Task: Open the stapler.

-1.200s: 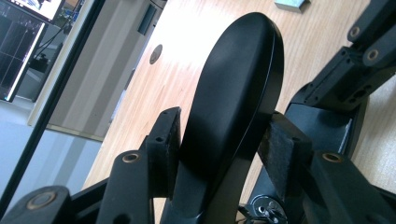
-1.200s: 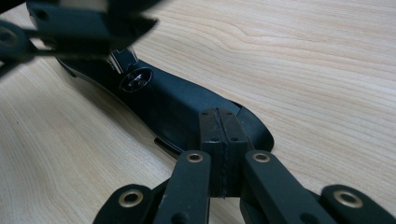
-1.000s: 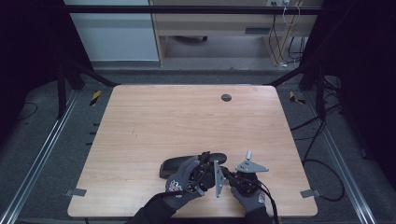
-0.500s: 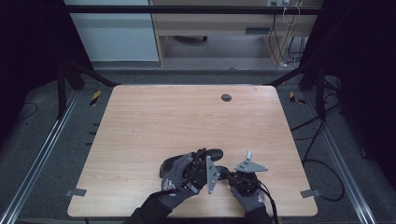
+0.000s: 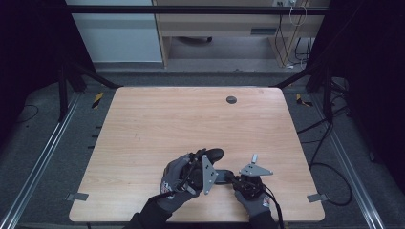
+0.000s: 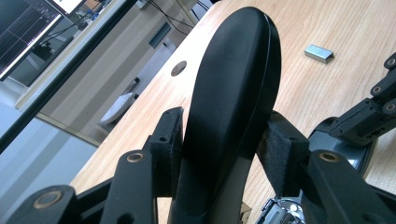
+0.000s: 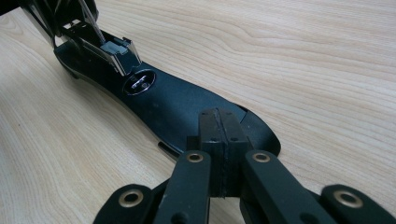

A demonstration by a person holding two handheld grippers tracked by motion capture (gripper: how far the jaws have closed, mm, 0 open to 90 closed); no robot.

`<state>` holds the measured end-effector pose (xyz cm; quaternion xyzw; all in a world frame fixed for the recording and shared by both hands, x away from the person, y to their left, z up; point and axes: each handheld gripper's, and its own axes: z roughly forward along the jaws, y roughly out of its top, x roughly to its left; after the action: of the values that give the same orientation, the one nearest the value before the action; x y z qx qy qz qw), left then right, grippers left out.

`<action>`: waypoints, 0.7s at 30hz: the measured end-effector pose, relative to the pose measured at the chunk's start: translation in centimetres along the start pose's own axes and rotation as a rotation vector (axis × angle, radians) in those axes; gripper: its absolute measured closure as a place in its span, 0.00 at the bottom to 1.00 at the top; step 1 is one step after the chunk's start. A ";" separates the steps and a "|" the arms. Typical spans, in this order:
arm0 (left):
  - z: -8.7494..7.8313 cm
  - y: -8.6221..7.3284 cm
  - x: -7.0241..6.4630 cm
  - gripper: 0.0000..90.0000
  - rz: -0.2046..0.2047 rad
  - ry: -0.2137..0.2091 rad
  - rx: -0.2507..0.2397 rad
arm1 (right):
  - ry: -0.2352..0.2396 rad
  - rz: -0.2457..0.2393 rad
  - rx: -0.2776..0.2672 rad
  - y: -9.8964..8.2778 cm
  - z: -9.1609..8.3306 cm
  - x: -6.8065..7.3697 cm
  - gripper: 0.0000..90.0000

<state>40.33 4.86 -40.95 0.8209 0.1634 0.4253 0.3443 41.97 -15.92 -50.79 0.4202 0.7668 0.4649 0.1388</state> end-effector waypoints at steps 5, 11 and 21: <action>-0.5 -0.1 0.6 0.60 -0.014 0.009 -0.014 | 0.001 0.002 -0.002 0.0 0.0 0.0 1.00; -1.1 -0.3 1.3 0.61 -0.039 0.024 -0.023 | 0.003 0.006 -0.002 0.0 0.0 0.0 1.00; -2.1 -0.7 2.5 0.63 -0.091 0.036 -0.045 | -0.001 -0.004 -0.001 0.0 0.0 -0.1 1.00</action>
<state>40.11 7.70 -39.15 0.7967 0.1972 0.4277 0.3788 42.03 -15.95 -50.81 0.4186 0.7674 0.4648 0.1405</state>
